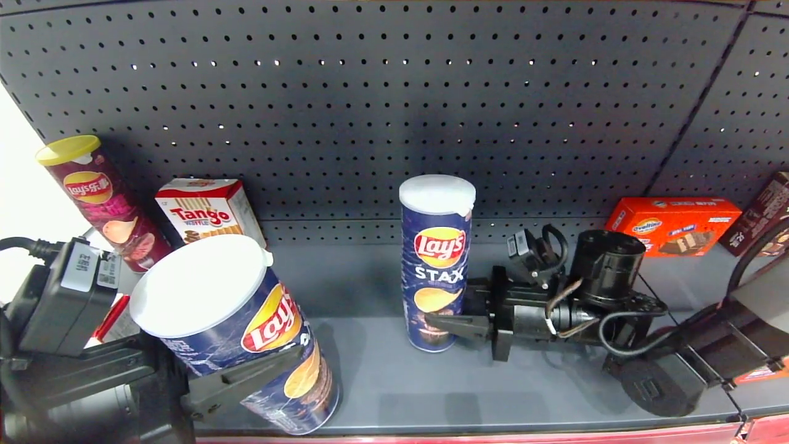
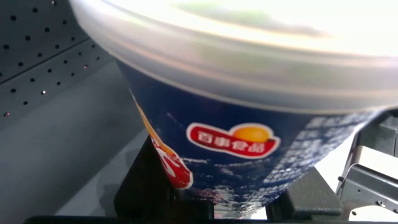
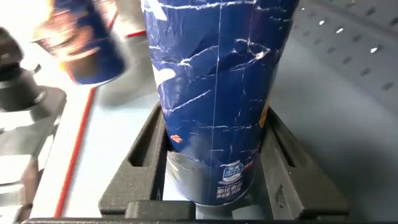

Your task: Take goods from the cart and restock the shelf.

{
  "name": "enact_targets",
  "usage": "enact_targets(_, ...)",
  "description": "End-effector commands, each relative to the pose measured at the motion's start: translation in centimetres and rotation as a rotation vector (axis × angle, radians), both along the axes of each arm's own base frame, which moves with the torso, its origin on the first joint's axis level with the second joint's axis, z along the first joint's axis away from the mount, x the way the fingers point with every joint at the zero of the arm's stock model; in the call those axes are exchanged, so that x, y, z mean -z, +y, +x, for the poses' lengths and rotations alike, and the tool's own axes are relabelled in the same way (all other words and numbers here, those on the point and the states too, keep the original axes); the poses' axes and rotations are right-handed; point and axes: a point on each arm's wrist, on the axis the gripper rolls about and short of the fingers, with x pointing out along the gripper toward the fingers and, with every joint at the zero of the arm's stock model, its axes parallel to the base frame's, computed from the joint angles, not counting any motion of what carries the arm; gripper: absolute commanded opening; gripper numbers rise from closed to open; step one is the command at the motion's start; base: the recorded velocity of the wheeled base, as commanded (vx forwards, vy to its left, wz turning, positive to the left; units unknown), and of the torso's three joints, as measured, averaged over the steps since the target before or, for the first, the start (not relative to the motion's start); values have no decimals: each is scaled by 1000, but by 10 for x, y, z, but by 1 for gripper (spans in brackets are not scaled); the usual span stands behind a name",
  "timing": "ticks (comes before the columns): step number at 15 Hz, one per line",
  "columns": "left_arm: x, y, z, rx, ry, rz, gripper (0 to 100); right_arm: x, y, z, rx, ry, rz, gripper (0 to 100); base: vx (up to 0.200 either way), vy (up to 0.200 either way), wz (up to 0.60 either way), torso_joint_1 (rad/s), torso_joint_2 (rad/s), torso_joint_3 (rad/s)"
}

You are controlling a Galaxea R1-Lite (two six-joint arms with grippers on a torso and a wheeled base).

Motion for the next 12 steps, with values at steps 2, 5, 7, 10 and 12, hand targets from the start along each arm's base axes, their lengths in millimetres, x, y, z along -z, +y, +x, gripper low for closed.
enact_targets(2,0,0,0,-2,-1,0,0,-1,-6,-26,-19,-4,-1,0,0,0,0,0,0,0)
enact_targets(5,-1,1,-2,-2,-5,-2,0,4,-7,-26,20,-34,-19,0,0,0,0,0,0,0)
enact_targets(7,-1,1,-2,-3,-6,-3,0,11,-8,-28,22,-17,-37,0,0,0,0,0,0,0)
enact_targets(10,-1,1,-3,-6,-8,-3,0,12,-8,-30,21,-15,-39,0,0,0,0,0,0,0)
enact_targets(12,-1,1,-3,-8,-8,-3,0,13,-3,-36,-1,-9,-43,0,0,0,0,0,0,0)
